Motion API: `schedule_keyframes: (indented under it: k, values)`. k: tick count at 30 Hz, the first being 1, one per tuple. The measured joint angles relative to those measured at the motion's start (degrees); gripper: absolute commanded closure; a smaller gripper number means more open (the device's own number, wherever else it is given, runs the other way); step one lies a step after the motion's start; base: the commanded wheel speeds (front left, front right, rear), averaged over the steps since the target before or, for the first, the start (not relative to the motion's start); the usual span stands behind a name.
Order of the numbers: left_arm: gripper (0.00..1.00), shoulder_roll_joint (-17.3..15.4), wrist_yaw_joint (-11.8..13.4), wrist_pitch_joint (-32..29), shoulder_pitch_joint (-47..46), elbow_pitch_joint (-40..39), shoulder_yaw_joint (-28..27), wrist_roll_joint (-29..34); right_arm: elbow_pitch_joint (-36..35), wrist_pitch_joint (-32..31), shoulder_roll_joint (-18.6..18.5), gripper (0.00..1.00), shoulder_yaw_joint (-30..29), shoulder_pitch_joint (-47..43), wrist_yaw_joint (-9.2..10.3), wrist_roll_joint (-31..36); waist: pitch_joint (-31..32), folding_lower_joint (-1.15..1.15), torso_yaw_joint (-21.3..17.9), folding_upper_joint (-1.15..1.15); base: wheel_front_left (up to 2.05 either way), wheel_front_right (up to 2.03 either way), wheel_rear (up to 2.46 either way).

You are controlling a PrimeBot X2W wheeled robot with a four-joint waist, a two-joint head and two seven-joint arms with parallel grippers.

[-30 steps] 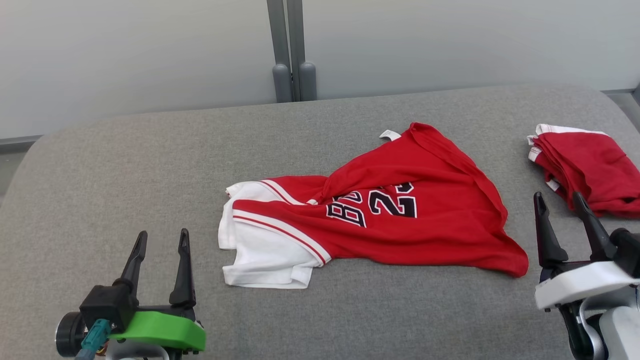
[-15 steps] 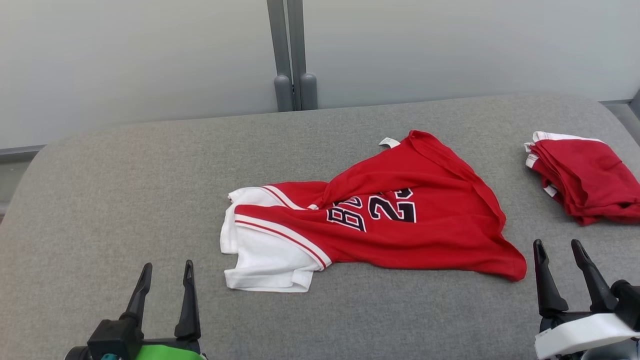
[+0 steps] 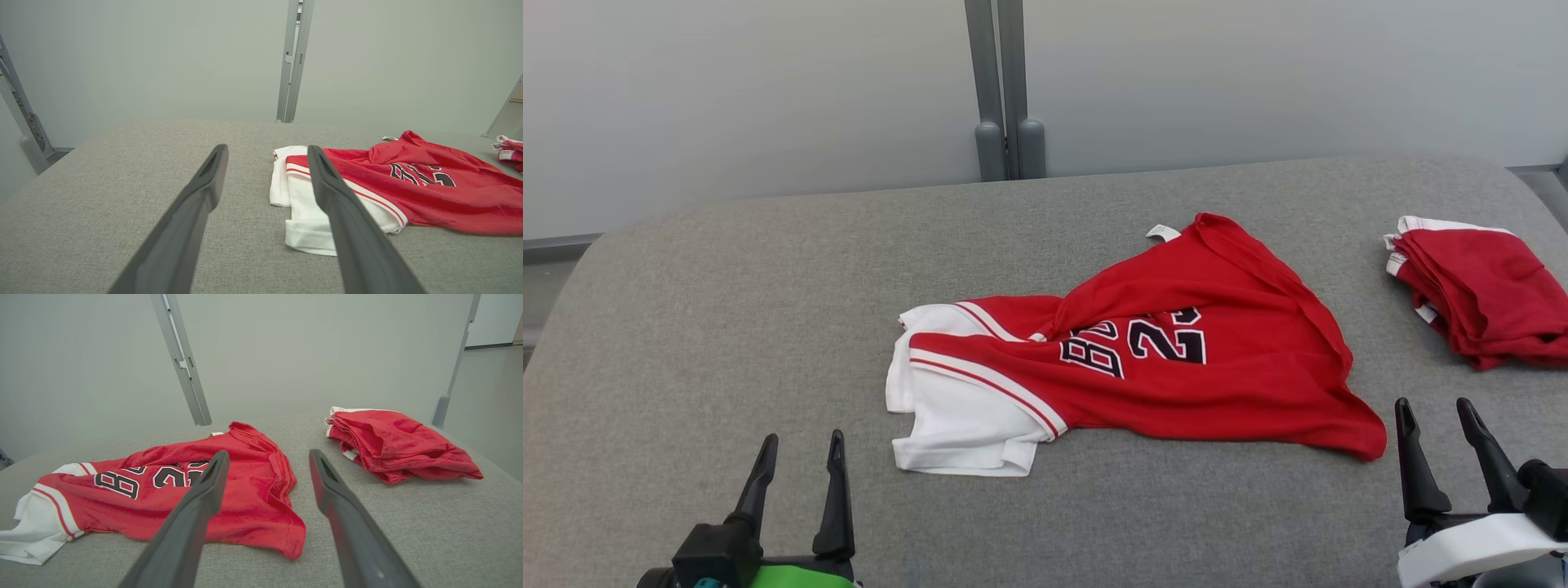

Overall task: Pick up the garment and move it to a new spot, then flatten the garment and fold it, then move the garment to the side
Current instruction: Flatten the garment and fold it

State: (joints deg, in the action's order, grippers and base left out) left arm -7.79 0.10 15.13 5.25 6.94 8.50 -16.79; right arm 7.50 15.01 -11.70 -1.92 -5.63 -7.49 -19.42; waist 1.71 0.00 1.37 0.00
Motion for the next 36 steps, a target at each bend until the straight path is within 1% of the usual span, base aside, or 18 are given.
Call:
schedule_keyframes:
  k: [14,15,16,17,19,21,25,31,36]
  values:
    - [0.0,1.0,-1.6,0.0,-0.3,2.3,-0.8,1.3,1.4,0.0,-0.4,0.0,-0.3,0.2,0.0,0.0,-0.4,0.0,-0.2,0.0,0.0,0.0,0.0]
    - [0.0,1.2,-2.2,-1.1,-0.3,3.1,-0.7,0.6,2.0,0.0,-0.5,0.0,-0.6,0.2,0.0,-0.1,-0.5,0.0,-0.2,0.0,0.0,0.0,0.0]
    - [0.0,1.8,-3.3,-3.8,-0.3,4.3,-0.2,-2.2,2.7,-0.4,-0.8,0.0,-0.7,0.2,0.0,-0.2,-0.7,0.0,-0.2,0.0,0.0,0.0,0.0]
    - [0.0,1.7,-3.8,-6.4,-0.4,5.3,0.7,-3.1,3.4,-1.0,-1.0,0.0,-0.7,0.2,0.0,-0.7,-0.8,0.0,-0.2,0.0,0.0,0.0,0.0]
    - [0.0,1.1,-4.6,-10.7,-1.1,6.6,2.9,-1.9,5.4,-4.0,-2.1,0.0,0.2,0.2,-0.01,-0.8,-1.3,0.0,-0.2,0.0,0.0,0.0,0.0]
    - [0.0,0.6,-5.2,-13.6,-2.6,6.9,3.5,-3.0,6.9,-6.6,-2.4,0.0,0.4,0.5,0.01,-1.8,-1.9,0.0,-0.3,0.0,0.0,0.0,0.0]
    - [0.0,0.4,-5.4,-16.6,-5.4,7.0,4.3,-3.4,9.5,-11.5,-3.7,0.0,2.2,3.4,0.01,-3.5,-3.7,0.0,-0.3,0.0,0.0,0.0,0.0]
    - [0.0,0.5,-5.7,-20.2,-9.9,9.8,5.3,-4.7,13.6,-16.1,-4.4,0.0,4.4,8.2,0.0,-6.6,-6.8,0.0,-0.4,0.0,0.0,0.0,0.0]
    - [0.0,0.5,-6.4,-21.0,-14.0,13.2,5.6,-6.1,15.7,-16.6,-4.8,0.0,5.5,12.0,0.0,-7.8,-9.4,0.0,-0.2,0.0,0.0,0.0,0.0]
